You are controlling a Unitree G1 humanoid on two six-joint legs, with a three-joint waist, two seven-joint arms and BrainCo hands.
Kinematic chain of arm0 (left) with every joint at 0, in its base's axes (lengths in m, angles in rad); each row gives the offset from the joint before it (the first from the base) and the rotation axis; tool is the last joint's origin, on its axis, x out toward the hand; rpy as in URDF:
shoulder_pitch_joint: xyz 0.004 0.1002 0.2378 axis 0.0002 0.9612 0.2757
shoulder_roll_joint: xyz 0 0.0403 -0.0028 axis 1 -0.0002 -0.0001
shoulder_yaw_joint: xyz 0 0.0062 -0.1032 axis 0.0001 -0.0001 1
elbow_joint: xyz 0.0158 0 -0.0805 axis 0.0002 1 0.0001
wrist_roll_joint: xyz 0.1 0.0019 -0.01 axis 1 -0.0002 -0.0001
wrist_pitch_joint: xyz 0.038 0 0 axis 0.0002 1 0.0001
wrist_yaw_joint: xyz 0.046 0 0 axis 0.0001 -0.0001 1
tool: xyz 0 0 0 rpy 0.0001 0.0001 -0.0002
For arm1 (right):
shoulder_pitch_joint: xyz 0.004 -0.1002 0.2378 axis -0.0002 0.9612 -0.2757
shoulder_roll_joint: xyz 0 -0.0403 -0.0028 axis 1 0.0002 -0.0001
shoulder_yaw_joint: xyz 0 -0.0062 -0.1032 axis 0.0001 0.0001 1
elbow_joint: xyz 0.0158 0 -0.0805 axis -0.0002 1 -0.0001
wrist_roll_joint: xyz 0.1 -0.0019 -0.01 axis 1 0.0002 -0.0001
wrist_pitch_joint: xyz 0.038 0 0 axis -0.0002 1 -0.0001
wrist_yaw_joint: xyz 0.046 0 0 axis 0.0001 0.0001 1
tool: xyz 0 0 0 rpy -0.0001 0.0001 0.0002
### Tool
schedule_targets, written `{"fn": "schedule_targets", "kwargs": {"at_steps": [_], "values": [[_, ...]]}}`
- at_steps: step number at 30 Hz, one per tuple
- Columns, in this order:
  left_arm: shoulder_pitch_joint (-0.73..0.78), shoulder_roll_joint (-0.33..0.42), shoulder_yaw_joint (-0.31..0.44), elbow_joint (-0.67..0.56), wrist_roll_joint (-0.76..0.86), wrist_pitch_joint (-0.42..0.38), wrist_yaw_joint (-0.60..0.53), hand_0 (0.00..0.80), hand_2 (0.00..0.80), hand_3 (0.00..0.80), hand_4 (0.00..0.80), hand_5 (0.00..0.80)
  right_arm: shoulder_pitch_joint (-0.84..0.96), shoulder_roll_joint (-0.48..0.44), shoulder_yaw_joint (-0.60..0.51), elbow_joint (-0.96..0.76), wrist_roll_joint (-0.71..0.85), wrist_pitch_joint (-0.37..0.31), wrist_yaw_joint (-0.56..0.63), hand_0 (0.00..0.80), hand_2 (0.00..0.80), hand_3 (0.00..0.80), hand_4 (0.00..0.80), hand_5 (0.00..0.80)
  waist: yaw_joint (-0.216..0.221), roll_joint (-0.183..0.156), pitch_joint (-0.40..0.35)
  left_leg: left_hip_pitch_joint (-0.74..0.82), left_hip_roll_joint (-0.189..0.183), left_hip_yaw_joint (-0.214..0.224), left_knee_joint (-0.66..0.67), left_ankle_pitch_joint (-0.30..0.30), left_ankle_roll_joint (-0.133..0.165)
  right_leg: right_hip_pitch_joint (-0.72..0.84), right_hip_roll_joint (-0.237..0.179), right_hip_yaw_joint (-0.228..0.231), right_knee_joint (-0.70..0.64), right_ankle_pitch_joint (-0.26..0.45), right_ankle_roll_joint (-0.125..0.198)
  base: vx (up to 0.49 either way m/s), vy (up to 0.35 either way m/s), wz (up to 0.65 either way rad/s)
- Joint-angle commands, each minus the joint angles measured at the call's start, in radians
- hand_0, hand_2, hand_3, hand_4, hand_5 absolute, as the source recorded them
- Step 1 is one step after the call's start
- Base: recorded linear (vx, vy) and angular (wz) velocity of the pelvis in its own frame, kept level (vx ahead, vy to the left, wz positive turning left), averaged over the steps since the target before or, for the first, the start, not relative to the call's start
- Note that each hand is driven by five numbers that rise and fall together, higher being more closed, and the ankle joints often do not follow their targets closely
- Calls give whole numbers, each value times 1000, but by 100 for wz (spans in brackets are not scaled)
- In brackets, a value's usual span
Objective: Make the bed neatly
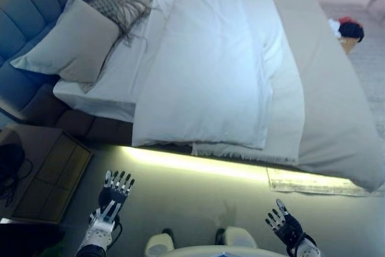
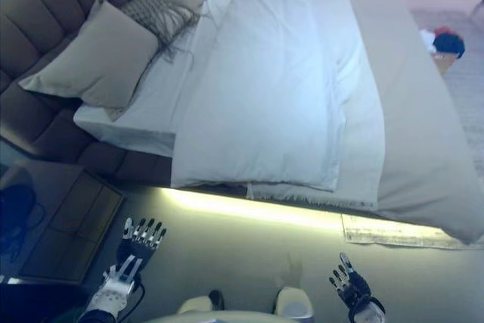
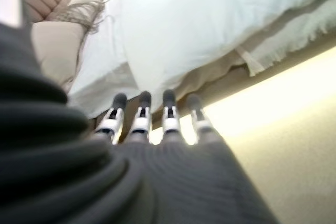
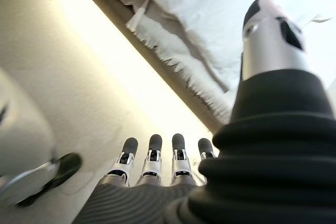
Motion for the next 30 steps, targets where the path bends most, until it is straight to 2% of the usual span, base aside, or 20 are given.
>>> {"fn": "schedule_targets", "kwargs": {"at_steps": [1, 3, 5, 8, 11, 15, 23, 28, 30], "values": [[-59, 28, 43, 24, 126, -112, 19, 0, 0, 0, 0, 0, -50, -50, -44, 32, -8, -28, -19, 0, 0, 0, 0, 0, 20, -36, 17, 0, -26, 12, 157, 95, 1, 85, -5, 6, -305, 270, 1, 137, -67, -3], [-58, 27, 41, 22, 175, -124, 19, 0, 0, 0, 0, 0, -55, -65, -56, 40, -7, -26, -13, 0, 0, 0, 0, 0, 29, -29, 11, 9, -24, 12, 90, 97, -1, 106, -3, -9, -330, 274, 8, 114, 23, -3], [-56, 32, 20, 13, 267, -132, 22, 0, 0, 0, 0, 0, -61, -72, -58, 39, -5, -24, -11, 0, 0, 0, 0, 0, 44, -13, 6, 26, -26, 7, -44, 121, -7, 124, 3, -19, -355, 275, 17, 129, 81, 9], [-80, 43, -19, 19, 303, -119, 57, 0, 0, 0, 0, 0, -83, -98, -48, 51, 3, -26, -1, 0, 0, 0, 0, 0, 83, 4, 7, -29, -54, -4, -184, 167, -18, 173, 8, -19, -387, 255, 24, 102, 107, 6], [-109, 56, -44, 74, 421, -147, 124, 0, 0, 0, 0, 0, -101, -102, -41, 66, 24, -24, -12, 0, 0, 0, 0, 0, 81, 7, 0, -39, -66, 6, -175, 156, -3, 179, -3, -21, -373, 235, 29, 89, 123, -19], [-140, 92, -57, 171, 506, -145, 137, 0, 0, 0, 0, 0, -89, -82, -46, 103, 33, -21, 25, 0, 0, 0, 0, 0, 66, 21, -32, 27, -74, 8, -232, 141, 25, 179, -11, -31, -342, 208, 36, 150, 103, -26], [-98, 2, -79, 147, 443, -160, 113, 0, 0, 0, 0, 0, -64, 11, -40, 151, 54, -14, 6, 0, 0, 0, 0, 0, 71, 11, -64, 82, -83, 17, -248, 107, 64, 160, -24, -33, -309, 211, 51, 108, 23, -2], [-88, -15, -92, 161, 431, -143, 131, 0, 0, 0, 0, 0, -69, 29, -31, 182, 56, -20, 8, 0, 0, 0, 0, 0, 72, 3, -66, 93, -85, 23, -248, 95, 80, 153, -29, -26, -294, 214, 56, 66, 12, -1], [-89, -14, -96, 204, 483, -134, 158, 0, 0, 0, 0, 0, -76, 32, -25, 199, 57, -16, 3, 0, 0, 0, 0, 0, 68, 1, -66, 98, -84, 28, -248, 92, 84, 148, -28, -21, -283, 212, 57, 53, 26, -1]]}}
